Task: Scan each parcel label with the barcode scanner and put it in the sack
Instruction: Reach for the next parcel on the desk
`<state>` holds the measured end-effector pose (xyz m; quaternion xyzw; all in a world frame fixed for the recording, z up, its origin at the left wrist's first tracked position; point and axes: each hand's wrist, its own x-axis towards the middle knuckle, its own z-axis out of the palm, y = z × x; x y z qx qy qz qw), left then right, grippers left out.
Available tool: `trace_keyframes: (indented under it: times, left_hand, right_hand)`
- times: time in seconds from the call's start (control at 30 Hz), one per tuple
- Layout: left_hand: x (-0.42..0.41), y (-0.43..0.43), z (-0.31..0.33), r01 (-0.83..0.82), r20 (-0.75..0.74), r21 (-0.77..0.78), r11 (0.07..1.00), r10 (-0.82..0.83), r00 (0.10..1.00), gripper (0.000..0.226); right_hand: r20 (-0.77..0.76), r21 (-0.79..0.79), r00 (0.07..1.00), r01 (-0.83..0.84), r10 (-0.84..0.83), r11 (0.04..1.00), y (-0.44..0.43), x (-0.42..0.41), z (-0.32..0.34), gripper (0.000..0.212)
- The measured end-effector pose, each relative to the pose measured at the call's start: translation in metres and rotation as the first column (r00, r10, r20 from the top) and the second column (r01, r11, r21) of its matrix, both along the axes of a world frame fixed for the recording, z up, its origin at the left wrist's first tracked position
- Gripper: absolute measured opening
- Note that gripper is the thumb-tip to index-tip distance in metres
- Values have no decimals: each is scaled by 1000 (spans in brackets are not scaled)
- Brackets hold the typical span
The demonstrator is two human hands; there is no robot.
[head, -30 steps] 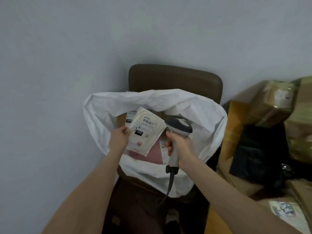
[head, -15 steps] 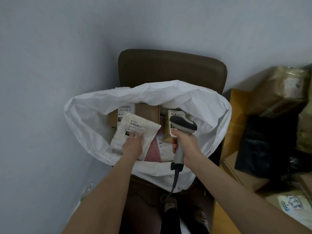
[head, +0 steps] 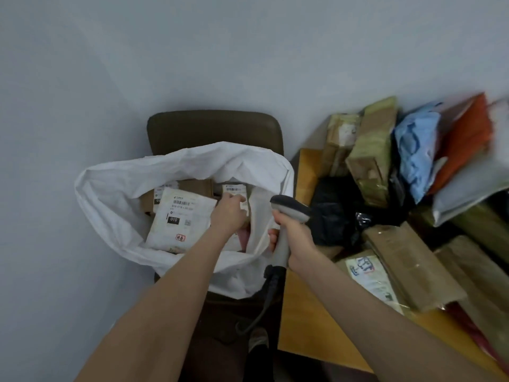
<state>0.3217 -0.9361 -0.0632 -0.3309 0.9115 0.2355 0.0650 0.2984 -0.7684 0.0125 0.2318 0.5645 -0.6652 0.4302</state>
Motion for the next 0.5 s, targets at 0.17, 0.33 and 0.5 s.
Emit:
trace_keyframes:
  times: [0.17,0.33,0.5]
  left_hand:
    - [-9,102,29,72,-52,46,996,-70,996,40]
    - [-15,210,41,44,-30,204,978,-39,999,48]
    - [-5,281,30,-145,66,422,895,129,989,22]
  right_hand:
    - [-28,-46,1000,10,-11,999,103,3,15,22]
    - [-76,-39,996,39,-42,998,206,-7,22,16]
    - [-187,63,981,60,-48,996,279,-24,19,19]
